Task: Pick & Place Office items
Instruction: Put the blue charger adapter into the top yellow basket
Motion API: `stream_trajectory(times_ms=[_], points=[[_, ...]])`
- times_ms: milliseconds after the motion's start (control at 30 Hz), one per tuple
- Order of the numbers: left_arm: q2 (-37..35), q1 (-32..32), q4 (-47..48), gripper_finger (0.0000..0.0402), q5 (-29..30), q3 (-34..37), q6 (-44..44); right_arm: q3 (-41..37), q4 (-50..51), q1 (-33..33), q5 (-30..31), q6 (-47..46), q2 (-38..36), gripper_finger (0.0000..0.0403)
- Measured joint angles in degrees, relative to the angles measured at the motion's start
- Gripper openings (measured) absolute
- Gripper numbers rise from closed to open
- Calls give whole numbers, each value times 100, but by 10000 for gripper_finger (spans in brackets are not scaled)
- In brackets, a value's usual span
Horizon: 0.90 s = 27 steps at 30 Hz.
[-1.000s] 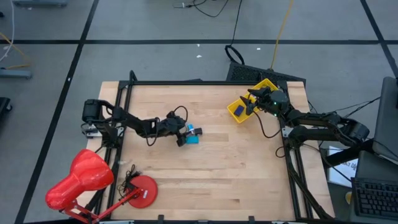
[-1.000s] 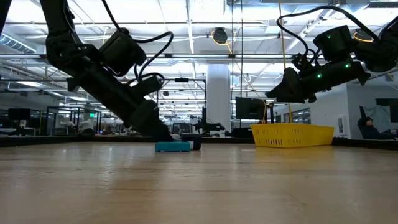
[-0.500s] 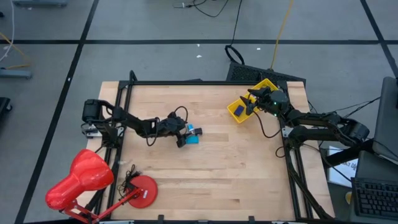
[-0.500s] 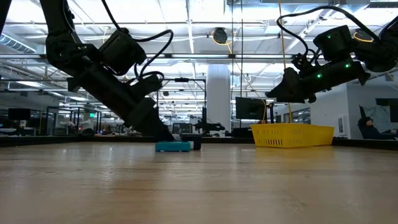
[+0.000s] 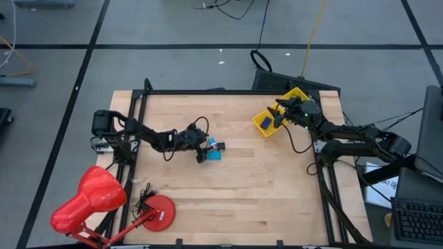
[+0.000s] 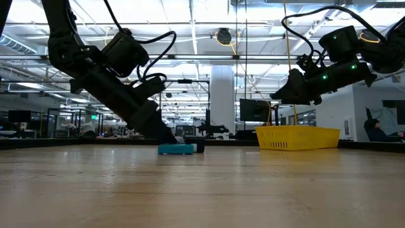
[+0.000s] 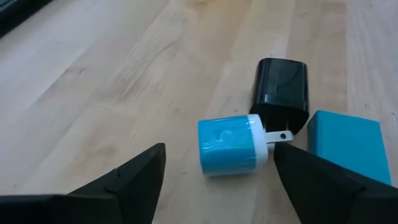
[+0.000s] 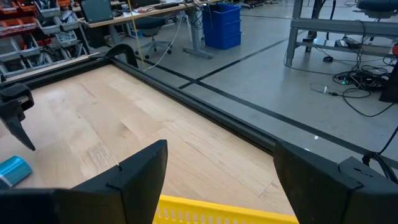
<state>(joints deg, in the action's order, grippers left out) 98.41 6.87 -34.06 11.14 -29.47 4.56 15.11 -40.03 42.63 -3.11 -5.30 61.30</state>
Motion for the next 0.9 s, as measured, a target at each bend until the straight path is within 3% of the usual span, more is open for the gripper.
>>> stream_trajectory(times_ms=[500,633,900], points=[[13,73,-61,233,-254,0,199,0,0,0,0,0,0,279],[309,77,-156,218,-255,0,244,0,0,0,0,0,0,279],[1104,73,-1297,188,-228,-2,555,0,0,0,-2,0,0,279]])
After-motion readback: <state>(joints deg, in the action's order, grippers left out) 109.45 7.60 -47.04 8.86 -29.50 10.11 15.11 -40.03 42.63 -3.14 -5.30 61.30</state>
